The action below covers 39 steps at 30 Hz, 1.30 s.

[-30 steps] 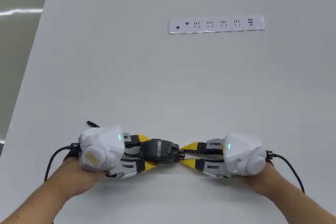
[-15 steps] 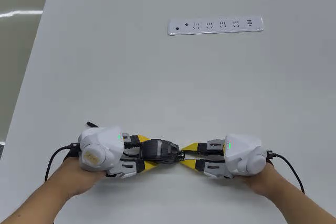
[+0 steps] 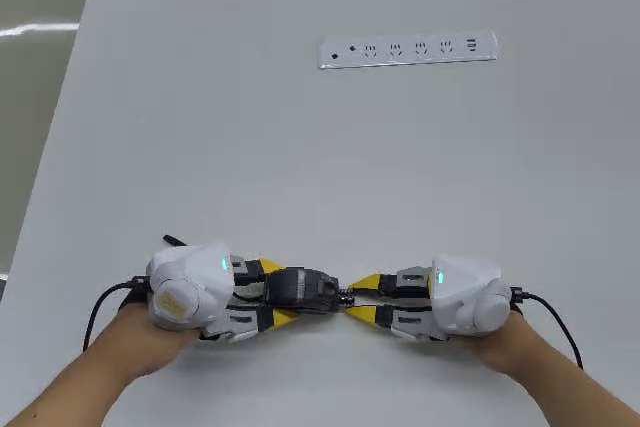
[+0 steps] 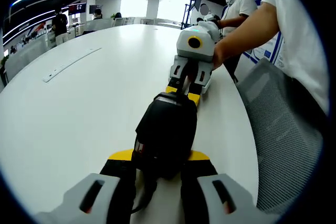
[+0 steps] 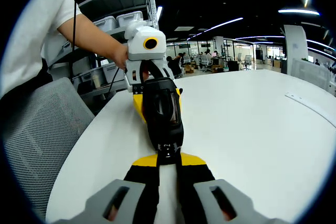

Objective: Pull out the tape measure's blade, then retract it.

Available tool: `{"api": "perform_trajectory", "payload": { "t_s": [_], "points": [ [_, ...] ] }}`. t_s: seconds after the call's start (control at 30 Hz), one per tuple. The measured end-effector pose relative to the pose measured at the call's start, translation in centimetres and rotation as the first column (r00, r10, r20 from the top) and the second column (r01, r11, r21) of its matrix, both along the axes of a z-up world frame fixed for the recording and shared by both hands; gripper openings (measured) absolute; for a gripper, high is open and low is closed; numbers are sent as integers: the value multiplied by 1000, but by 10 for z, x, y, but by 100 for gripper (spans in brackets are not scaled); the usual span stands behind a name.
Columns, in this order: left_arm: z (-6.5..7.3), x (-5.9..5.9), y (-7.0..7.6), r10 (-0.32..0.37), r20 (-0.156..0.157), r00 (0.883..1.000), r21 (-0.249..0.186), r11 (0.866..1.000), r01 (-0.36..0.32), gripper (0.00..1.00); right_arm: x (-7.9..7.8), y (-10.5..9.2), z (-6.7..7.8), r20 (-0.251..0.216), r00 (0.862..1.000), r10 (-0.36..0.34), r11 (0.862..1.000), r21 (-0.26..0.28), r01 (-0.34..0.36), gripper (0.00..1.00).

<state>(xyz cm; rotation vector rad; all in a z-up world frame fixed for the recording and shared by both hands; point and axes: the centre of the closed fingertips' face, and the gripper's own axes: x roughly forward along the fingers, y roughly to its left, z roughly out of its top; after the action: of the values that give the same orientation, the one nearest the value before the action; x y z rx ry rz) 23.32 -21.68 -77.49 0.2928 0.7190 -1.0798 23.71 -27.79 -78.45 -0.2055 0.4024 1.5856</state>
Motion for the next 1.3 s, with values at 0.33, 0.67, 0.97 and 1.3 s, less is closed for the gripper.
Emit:
{"api": "perform_trajectory", "payload": {
  "t_s": [0.33,0.67,0.97,1.3],
  "points": [
    [-1,0,0,6,0,1000,-4,1000,-6,29,2,-8,0,-6,1000,-16,1000,0,16,11],
    [-1,1,0,3,4,1000,0,1000,-3,29,3,-18,-1,-6,1000,-17,1000,-1,17,11],
    [-1,0,0,-8,8,1000,8,1000,7,29,3,-30,0,2,1000,-27,1000,0,27,11],
    [-1,0,-1,-5,7,1000,10,1000,5,29,4,-39,0,-2,999,-35,999,1,35,10]
  ]
}}
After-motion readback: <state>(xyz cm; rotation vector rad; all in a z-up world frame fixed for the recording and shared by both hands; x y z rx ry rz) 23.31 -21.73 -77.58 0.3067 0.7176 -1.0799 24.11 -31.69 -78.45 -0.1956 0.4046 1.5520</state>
